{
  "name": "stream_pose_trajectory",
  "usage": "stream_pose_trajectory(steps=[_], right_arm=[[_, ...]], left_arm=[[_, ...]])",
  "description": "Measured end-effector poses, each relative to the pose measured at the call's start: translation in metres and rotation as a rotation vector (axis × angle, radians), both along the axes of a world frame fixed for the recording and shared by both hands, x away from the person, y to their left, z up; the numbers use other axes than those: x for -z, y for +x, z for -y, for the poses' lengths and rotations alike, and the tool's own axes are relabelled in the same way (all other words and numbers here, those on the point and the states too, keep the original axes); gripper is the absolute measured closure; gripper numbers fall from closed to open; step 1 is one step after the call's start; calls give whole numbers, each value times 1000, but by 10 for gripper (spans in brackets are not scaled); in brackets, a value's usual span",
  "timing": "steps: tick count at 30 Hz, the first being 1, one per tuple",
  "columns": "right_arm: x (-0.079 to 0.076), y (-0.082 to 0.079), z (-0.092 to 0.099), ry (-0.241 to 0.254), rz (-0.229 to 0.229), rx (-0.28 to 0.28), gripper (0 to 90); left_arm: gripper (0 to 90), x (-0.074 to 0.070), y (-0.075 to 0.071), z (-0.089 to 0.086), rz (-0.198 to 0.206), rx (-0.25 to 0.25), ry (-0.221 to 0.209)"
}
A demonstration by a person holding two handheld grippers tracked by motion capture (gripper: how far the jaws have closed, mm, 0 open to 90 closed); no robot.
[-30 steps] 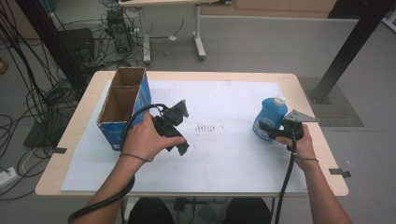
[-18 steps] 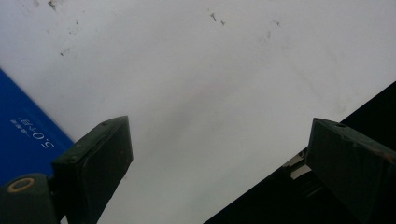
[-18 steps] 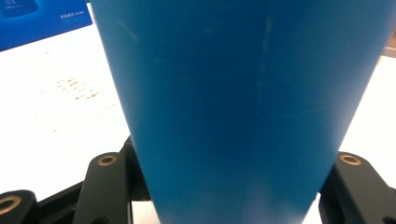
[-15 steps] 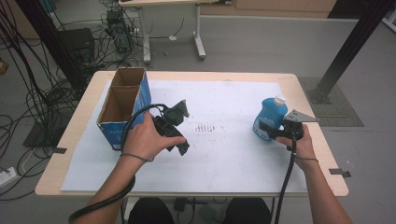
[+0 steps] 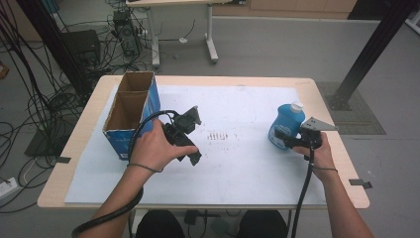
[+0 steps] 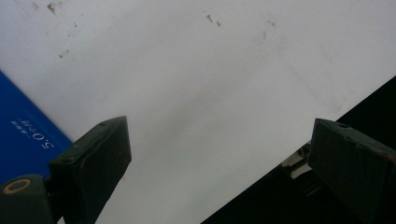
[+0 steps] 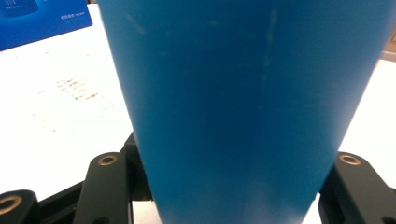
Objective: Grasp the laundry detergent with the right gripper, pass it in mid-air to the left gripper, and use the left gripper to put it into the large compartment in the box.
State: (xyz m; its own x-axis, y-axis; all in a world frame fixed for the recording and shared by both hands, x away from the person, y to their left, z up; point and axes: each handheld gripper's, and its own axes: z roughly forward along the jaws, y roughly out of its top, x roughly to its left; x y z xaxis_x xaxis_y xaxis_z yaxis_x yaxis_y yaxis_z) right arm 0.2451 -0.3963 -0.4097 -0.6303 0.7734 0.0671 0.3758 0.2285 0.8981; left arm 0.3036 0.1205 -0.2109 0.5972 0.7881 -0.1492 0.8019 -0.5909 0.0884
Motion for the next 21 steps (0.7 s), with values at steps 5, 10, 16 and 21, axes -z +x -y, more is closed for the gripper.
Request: stream_pose_trajectory(steps=[5,10,16,21], right_arm=[[1,0,0,3,2,2,420],[1,0,0,3,3,2,420],[2,-1,0,5,5,4,419],[2,-1,0,5,6,4,420]], left_arm=[[66,0,-1,0,2,-4,1],[67,-1,-1,-1,4,-5,1],[67,-1,0,0,3,-3,2],[67,0,0,-1,1,-1,0]])
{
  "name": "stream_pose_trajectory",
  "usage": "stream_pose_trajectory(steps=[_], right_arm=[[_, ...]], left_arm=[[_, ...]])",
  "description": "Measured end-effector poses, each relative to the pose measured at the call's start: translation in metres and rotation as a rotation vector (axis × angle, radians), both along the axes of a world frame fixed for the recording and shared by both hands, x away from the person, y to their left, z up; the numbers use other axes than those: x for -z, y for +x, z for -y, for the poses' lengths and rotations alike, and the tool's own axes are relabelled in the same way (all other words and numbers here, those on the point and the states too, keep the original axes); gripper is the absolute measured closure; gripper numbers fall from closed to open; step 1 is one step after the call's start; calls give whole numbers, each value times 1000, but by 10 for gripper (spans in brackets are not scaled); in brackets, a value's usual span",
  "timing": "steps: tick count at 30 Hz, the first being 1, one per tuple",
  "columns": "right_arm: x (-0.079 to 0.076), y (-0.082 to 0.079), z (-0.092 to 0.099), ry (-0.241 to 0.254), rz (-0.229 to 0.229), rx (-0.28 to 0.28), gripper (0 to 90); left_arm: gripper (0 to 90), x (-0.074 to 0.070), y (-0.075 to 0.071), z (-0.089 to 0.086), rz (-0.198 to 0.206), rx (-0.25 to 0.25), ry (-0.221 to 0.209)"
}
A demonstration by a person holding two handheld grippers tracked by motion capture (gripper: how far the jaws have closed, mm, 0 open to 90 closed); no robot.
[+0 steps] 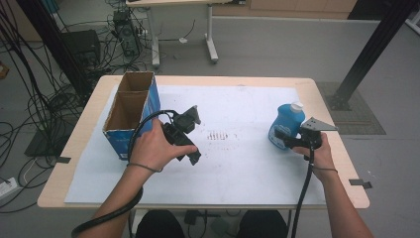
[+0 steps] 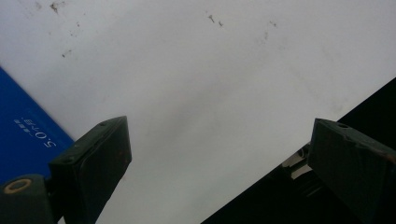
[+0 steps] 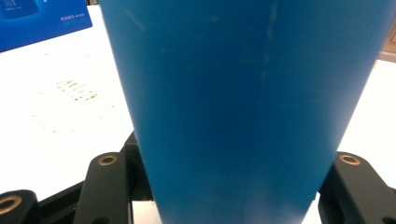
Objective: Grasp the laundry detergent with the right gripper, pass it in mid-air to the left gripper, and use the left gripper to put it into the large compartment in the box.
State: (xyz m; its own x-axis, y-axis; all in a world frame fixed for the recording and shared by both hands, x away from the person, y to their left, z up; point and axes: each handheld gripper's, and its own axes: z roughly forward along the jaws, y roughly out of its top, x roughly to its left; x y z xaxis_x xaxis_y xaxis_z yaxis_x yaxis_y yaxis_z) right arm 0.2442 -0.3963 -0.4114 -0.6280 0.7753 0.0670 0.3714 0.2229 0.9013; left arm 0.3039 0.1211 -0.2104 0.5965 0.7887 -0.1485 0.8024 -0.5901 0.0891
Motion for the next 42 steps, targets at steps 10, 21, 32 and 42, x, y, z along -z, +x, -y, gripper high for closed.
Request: stream_pose_trajectory(steps=[10,21,32,42], right_arm=[[0,0,0,0,2,0,420],[1,-1,0,2,4,1,420],[2,-1,0,4,8,0,420],[2,-2,-1,2,12,5,425]], left_arm=[[66,1,-1,-1,2,-6,-3],[66,0,-1,-1,4,-6,-3],[67,1,0,-1,3,-7,-3],[66,3,-2,-3,5,-10,-7]])
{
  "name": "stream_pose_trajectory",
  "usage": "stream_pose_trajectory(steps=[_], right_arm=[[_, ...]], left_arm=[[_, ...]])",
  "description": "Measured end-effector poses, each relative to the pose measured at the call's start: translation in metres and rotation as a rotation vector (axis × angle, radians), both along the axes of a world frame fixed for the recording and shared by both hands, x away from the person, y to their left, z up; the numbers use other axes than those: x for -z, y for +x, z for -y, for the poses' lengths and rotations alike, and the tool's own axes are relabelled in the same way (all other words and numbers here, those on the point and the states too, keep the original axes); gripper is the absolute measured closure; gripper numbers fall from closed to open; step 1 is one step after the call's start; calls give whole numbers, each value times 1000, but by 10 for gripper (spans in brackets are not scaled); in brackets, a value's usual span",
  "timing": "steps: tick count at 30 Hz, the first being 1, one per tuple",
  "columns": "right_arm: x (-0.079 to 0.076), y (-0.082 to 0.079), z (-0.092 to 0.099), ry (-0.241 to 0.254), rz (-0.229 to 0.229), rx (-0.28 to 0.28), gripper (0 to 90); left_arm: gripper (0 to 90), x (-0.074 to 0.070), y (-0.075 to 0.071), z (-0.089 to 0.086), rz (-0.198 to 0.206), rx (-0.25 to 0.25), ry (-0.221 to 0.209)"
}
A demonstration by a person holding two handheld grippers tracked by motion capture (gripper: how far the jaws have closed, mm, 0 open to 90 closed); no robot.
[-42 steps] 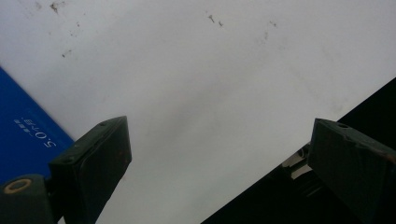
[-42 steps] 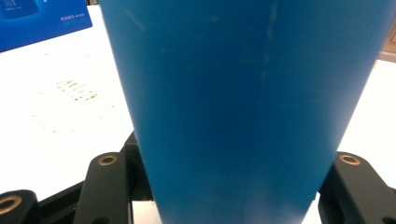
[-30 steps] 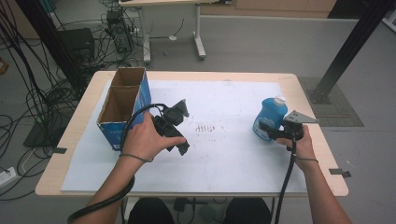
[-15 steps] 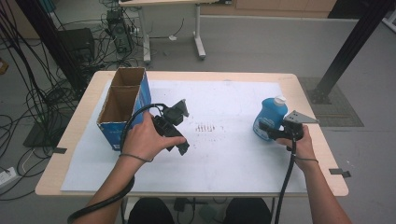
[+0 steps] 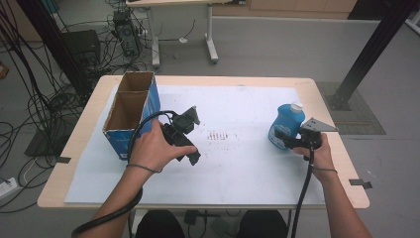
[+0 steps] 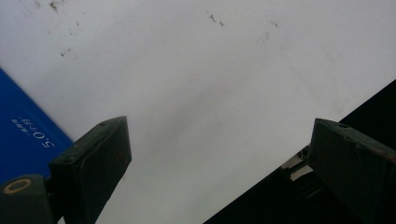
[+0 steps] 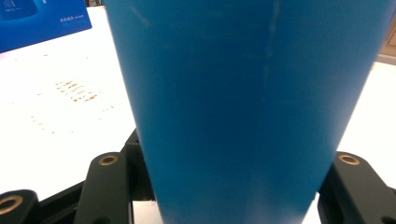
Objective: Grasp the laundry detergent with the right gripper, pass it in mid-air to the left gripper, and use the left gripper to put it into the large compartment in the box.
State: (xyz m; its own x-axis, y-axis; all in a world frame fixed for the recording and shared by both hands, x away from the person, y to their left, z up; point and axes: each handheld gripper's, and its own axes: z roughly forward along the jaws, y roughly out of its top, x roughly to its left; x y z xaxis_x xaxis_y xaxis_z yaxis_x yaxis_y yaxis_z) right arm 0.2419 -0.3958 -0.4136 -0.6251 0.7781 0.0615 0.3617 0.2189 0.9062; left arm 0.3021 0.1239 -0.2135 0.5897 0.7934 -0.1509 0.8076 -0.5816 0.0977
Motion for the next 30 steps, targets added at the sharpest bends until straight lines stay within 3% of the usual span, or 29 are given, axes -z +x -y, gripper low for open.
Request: stream_pose_trajectory(steps=[17,30], right_arm=[[-4,0,-1,-4,-5,-3,428],[-21,-3,-1,12,-14,-37,428]], left_arm=[[71,-4,2,-3,16,32,-15],[70,-15,-3,-1,41,91,-24]])
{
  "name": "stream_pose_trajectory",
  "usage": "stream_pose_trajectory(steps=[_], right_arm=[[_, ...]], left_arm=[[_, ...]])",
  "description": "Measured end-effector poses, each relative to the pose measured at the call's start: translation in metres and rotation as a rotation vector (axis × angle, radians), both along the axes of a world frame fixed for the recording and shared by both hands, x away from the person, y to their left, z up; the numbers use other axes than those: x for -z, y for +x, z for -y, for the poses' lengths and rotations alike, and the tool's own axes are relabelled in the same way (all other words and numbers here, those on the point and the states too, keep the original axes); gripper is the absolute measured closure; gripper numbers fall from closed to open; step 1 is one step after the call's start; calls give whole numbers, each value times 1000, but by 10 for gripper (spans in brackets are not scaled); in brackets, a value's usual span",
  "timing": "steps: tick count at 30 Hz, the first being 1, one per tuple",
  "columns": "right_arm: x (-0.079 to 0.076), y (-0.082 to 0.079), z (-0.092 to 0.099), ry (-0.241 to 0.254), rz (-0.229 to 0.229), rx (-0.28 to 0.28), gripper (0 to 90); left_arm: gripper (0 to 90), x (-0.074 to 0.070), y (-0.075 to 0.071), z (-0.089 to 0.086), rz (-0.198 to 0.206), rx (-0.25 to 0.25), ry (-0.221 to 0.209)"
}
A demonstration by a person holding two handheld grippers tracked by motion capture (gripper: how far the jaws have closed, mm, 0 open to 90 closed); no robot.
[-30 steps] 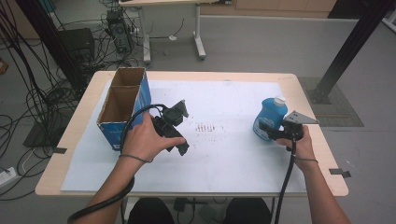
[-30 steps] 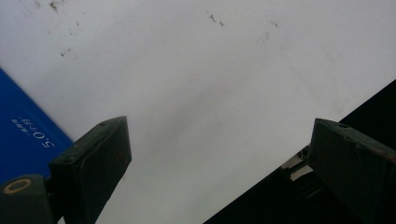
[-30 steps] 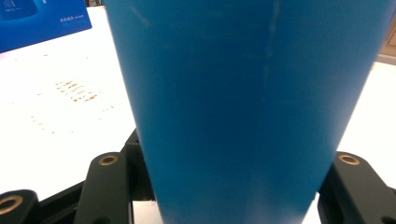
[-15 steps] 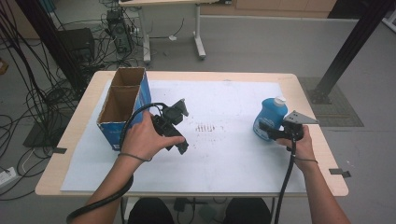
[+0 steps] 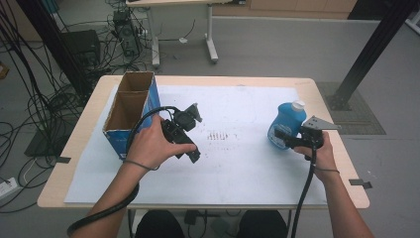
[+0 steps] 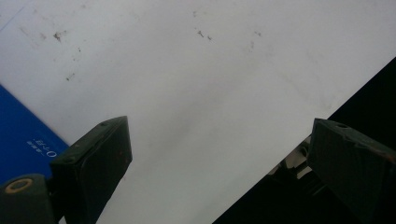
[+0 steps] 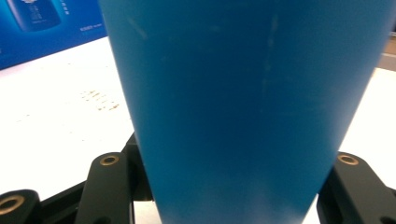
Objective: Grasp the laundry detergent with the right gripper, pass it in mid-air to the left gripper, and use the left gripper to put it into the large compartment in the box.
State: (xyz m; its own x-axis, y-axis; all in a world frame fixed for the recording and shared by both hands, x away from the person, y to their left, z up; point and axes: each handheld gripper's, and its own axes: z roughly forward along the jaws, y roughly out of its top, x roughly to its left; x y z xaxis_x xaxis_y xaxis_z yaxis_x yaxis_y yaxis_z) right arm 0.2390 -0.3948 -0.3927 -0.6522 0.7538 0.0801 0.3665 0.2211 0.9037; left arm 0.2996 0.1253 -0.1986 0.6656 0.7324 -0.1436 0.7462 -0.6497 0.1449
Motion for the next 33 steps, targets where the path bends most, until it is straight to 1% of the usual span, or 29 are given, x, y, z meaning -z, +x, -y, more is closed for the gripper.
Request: stream_pose_trajectory(steps=[2,3,6,8,10,11,13,17,21,23,24,26,27,29,30,32,33], right_arm=[[-4,0,0,-3,-2,-9,428],[-5,0,0,0,-4,-12,428],[-8,-2,1,7,-5,-20,428],[-11,-3,1,11,-9,-26,427],[-15,-2,1,9,-15,-41,427],[-17,-2,1,6,-15,-48,427],[-20,-2,1,6,-16,-64,427],[-25,-3,1,20,-18,-89,427],[-30,-3,1,30,-26,-120,427],[-32,-2,0,31,-27,-134,427],[-33,-3,-1,34,-27,-141,427],[-33,-3,-1,38,-26,-151,427],[-34,-3,-1,41,-27,-159,427],[-35,-2,-1,48,-31,-178,427],[-35,-1,-1,51,-33,-188,427],[-35,0,0,66,-40,-208,427],[-35,-1,0,71,-39,-215,426]], left_arm=[[70,-2,-1,0,2,5,0],[70,-3,-1,0,2,17,3],[70,-6,-1,0,8,28,4],[70,-8,-2,-2,13,42,-2],[70,-10,-4,-3,22,62,-9],[71,-11,-4,-5,17,61,-21],[73,-13,-5,-5,27,76,-16],[74,-18,-6,-9,29,98,-20],[71,-23,-7,-11,36,134,-15],[70,-27,-6,-13,36,148,-23],[69,-28,-6,-14,39,160,-25],[69,-31,-4,-16,32,183,-40],[69,-33,-6,-17,42,199,-42],[69,-35,-5,-17,37,216,-46],[69,-37,-6,-17,44,237,-51],[74,-39,-6,-16,39,254,-49],[70,-40,-6,-14,41,274,-42]])
